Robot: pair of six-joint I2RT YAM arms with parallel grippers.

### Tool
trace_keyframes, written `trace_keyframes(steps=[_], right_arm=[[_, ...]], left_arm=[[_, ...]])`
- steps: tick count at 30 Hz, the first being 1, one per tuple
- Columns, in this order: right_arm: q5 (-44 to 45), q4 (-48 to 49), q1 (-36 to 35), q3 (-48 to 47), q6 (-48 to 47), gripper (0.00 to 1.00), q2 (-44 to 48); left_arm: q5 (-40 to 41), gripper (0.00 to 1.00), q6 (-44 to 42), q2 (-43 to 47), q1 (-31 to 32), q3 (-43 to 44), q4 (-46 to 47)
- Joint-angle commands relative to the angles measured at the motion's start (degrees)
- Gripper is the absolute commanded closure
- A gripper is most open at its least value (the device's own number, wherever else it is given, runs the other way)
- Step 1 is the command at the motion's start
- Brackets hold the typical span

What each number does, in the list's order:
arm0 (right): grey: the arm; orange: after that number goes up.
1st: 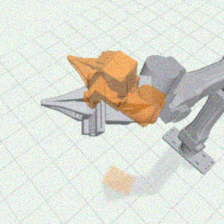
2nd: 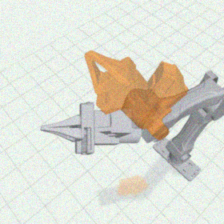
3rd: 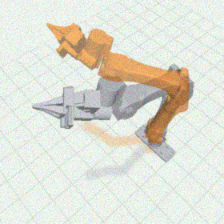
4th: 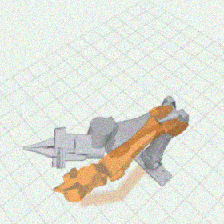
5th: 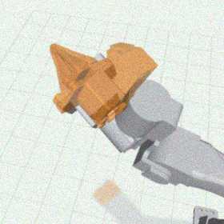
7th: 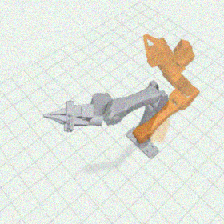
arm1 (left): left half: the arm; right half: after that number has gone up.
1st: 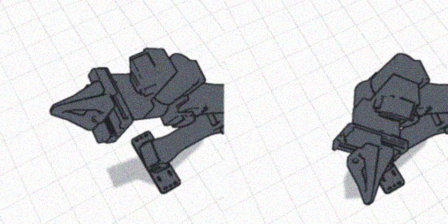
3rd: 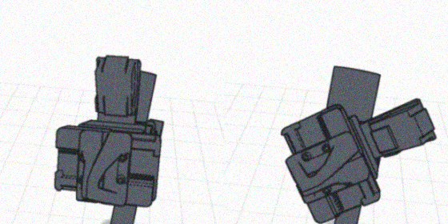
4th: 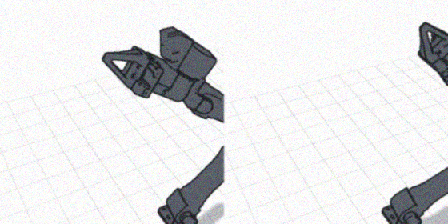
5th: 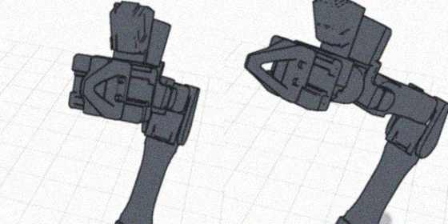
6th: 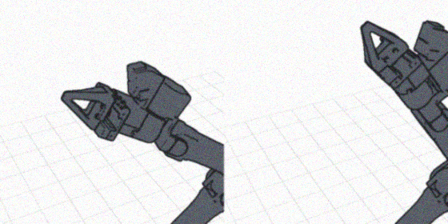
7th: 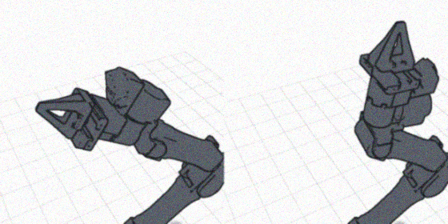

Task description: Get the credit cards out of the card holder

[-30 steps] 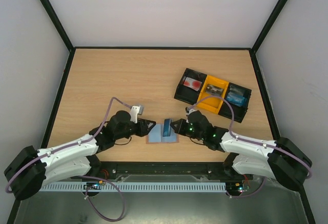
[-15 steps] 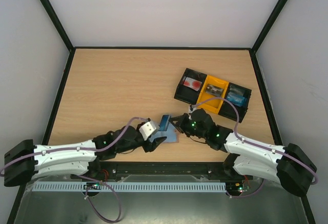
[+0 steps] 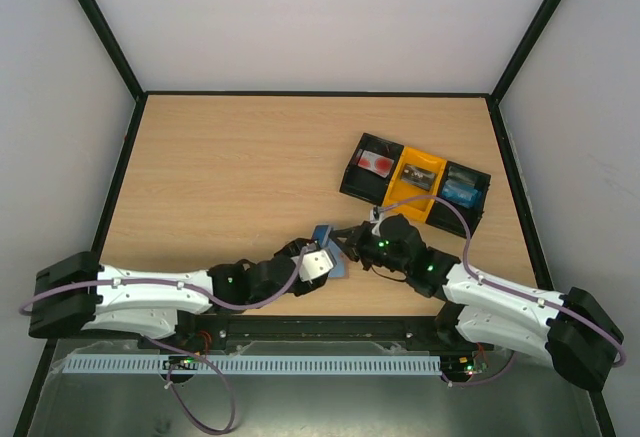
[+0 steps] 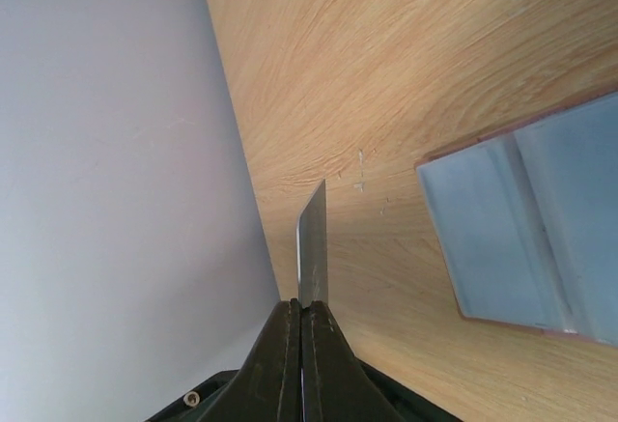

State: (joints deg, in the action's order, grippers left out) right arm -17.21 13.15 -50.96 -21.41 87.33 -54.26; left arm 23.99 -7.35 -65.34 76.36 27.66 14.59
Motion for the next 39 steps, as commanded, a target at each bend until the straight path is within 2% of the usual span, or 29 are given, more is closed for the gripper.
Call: trace_keyframes(steps=[1, 7, 13, 18, 19, 20, 22, 23, 26, 29, 33, 35, 39], right_arm=[[-1.07, 3.28, 0.11, 1.35, 1.70, 0.98, 0.61], [-1.52, 4.38, 0.06, 1.56, 1.93, 0.98, 1.14], [-1.80, 5.32, 0.15, 1.97, 2.14, 0.98, 1.52], [-2.11, 6.95, 0.11, 3.21, 1.62, 0.98, 2.14], [-2.08, 7.61, 0.13, 3.82, 1.24, 0.95, 2.53], [-1.93, 8.27, 0.07, 4.43, 0.49, 0.90, 2.95], [-1.55, 9.44, 0.15, 5.60, -2.56, 0.68, 4.33], [-1.64, 9.45, 0.14, 6.04, -4.71, 0.60, 5.06], [-2.13, 9.08, 0.14, 6.80, -12.22, 0.47, 8.37], [-0.62, 5.61, 0.15, 6.85, -19.08, 0.44, 12.52], [-0.67, 3.62, 0.14, 7.43, -25.89, 0.46, 17.26], [-1.82, 4.90, 0.11, 7.79, -28.01, 0.48, 18.59], [-5.18, 10.04, 0.09, 8.55, -29.05, 0.49, 19.16]], left_arm=[[7.38, 0.35, -5.80, -1.70, 2.35, 0.36, 1.78], [9.51, 0.43, -6.13, -3.83, 3.46, -0.14, 2.57], [12.56, 0.70, -6.66, -3.93, 4.15, -0.29, 3.15], [12.02, 0.94, -5.24, -2.83, 4.08, -0.25, 3.16], [11.70, 0.97, -4.69, -2.54, 3.99, -0.36, 3.01], [11.25, 0.97, -3.81, -2.24, 3.79, -0.68, 3.22], [8.81, 0.97, -1.63, -0.94, 2.49, -2.04, 4.02], [6.93, 0.97, -0.25, 0.52, 1.51, -3.14, 4.75], [0.47, 0.97, 5.01, 5.75, -2.16, -5.69, 6.00], [-8.42, 0.97, 10.49, 11.43, -7.16, -7.40, 6.22], [-20.49, 0.97, 18.81, 17.29, -14.58, -8.22, 4.90], [-27.64, 0.97, 23.68, 19.55, -18.23, -8.83, 5.94], [-35.91, 0.97, 36.73, 21.95, -23.01, -9.28, 7.38]])
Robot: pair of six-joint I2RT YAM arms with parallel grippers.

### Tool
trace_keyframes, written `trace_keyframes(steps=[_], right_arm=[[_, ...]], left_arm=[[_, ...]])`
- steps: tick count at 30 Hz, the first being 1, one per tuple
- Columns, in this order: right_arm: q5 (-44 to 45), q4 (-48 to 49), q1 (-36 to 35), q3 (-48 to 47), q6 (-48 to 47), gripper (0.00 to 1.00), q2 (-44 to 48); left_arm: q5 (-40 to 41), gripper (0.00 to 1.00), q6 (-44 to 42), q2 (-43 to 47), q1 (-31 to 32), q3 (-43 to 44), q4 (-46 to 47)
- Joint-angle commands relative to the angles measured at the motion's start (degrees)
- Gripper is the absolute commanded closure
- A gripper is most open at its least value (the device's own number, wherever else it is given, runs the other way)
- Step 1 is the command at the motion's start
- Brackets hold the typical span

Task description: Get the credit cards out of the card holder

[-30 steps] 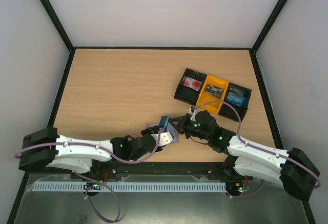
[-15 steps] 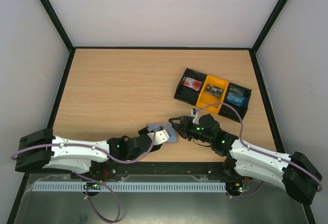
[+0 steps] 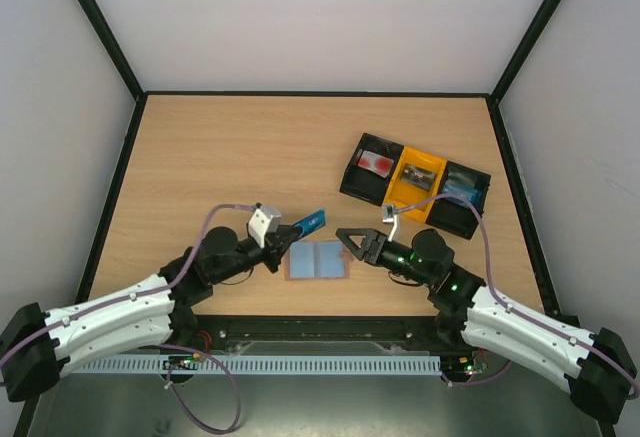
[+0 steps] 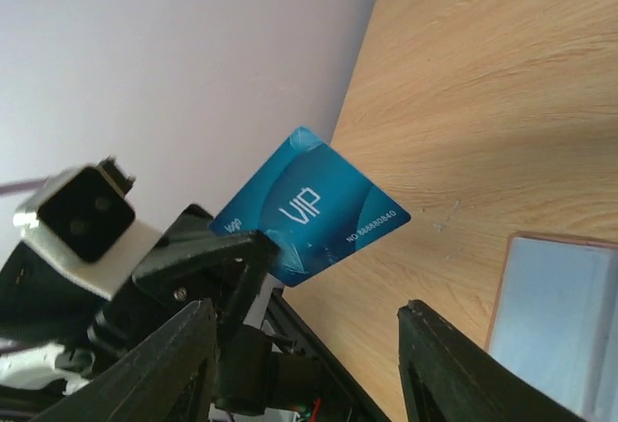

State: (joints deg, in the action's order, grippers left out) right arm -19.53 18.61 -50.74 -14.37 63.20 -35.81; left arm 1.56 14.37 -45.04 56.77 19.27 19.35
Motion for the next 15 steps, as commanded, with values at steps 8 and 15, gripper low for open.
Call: trace_keyframes(steps=[8, 15], right_arm=[[-7.81, 12.28, -0.11, 2.33, -2.41, 0.54, -4.23], [-6.69, 11.15, -0.11, 3.09, -1.93, 0.47, -3.00]], left_arm=[[-29.60, 0.97, 30.73, -3.46, -9.55, 0.57, 7.31], [-30.38, 0.97, 35.77, -3.46, -10.16, -0.88, 12.36]])
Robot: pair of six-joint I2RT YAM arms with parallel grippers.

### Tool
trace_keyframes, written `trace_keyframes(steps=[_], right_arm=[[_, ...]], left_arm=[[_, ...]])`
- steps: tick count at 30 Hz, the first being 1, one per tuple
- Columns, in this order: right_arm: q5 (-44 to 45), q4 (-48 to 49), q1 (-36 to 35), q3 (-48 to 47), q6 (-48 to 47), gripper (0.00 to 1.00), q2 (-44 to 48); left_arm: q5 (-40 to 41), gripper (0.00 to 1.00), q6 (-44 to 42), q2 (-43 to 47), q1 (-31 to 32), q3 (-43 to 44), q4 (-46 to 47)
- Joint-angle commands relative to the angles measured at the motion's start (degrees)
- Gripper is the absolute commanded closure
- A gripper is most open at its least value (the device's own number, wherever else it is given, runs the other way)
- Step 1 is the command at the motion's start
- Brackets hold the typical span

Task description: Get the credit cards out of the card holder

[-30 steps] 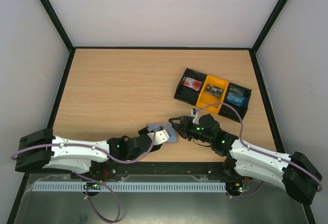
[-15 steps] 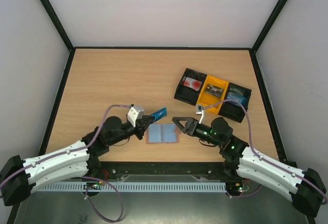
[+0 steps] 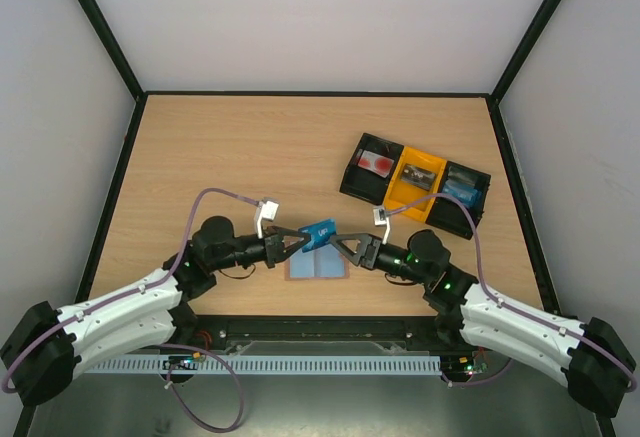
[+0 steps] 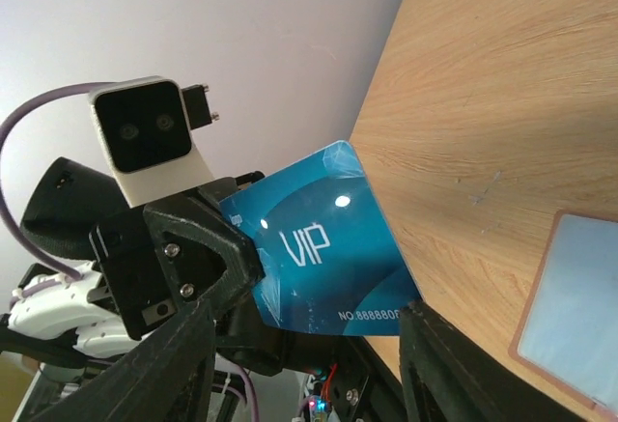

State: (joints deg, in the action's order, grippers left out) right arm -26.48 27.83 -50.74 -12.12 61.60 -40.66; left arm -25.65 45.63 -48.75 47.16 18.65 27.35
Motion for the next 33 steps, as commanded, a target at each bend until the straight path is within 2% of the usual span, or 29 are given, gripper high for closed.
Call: trace_keyframes(steps=[1, 6, 13, 23, 25, 29, 33], right_arm=[[1.00, 1.10, -0.08, 0.89, -0.57, 0.47, 2.49], [3.07, -1.67, -0.07, 1.74, -1.21, 0.47, 4.22], [0.47, 2.16, -0.06, 2.45, 0.43, 0.55, 2.52], [1.26, 1.68, -0.12, 2.59, 0.63, 0.48, 2.41], [0.89, 2.18, -0.09, 2.78, 0.70, 0.52, 2.48], [-0.60, 4.87, -0.06, 3.29, 1.78, 0.72, 2.35], [-1.06, 8.23, -0.10, 4.45, 3.57, 0.79, 2.35]], left_arm=[[-3.01, 0.97, 4.55, 0.21, -0.56, -0.27, 4.10], [-3.40, 0.97, 6.06, -0.02, -0.60, -0.76, 4.40], [-4.06, 0.97, 8.18, 0.06, -0.61, -1.24, 6.49], [-4.94, 0.97, 9.13, 0.03, -0.62, -1.78, 7.18], [-4.94, 0.97, 9.21, 0.06, -0.58, -1.80, 7.14], [-4.94, 0.97, 9.41, -0.06, -0.62, -1.94, 7.19], [-4.89, 0.97, 9.58, -0.56, -0.65, -2.17, 7.32]])
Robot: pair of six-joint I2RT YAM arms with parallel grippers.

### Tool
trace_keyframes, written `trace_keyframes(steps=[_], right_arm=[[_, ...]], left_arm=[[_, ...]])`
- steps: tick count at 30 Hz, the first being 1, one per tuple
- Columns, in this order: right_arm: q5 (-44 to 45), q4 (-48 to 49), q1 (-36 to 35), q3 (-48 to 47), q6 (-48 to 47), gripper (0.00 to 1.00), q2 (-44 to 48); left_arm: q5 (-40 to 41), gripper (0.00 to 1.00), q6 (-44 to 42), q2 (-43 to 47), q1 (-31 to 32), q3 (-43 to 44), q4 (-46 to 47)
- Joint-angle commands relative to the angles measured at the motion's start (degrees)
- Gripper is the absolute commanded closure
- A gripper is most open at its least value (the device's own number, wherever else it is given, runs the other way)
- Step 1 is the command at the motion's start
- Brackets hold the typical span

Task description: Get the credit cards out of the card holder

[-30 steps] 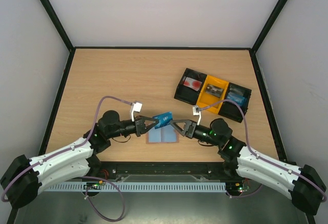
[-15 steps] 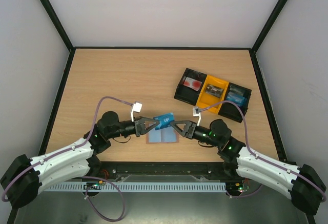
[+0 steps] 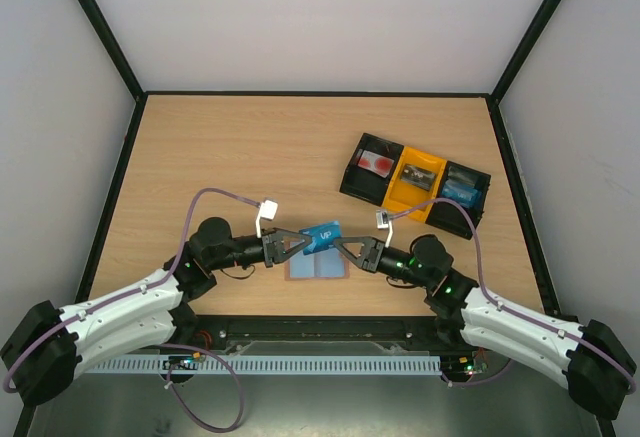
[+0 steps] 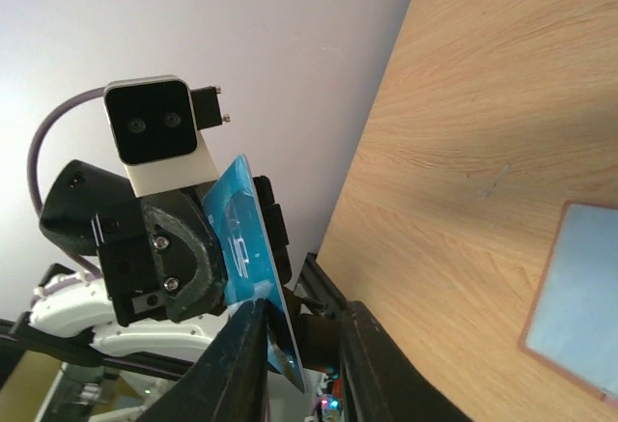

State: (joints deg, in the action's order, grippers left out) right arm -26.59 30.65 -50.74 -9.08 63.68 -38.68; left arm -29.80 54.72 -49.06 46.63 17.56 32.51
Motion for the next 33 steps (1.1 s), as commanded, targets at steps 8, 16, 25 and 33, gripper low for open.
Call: trace_keyframes(steps=[8, 16, 25, 33], right_arm=[[-1.12, 7.95, -0.07, 2.38, 2.41, 0.88, 0.27], [-0.38, 7.99, -0.06, 3.21, 2.78, 0.98, 2.41], [4.79, -3.78, -0.09, 0.21, -2.14, 0.98, 5.44], [11.50, -21.21, 1.40, -7.93, -9.50, 0.98, 5.63]], left_arm=[[-1.56, 0.97, 1.63, -0.91, -0.07, -2.00, 3.87], [0.47, 0.72, 1.10, -1.17, -0.20, -1.73, 1.90], [6.69, 0.00, -5.39, -0.51, -0.33, 3.74, -11.13], [14.88, 0.00, -15.57, 3.61, -0.38, 11.08, -29.41]])
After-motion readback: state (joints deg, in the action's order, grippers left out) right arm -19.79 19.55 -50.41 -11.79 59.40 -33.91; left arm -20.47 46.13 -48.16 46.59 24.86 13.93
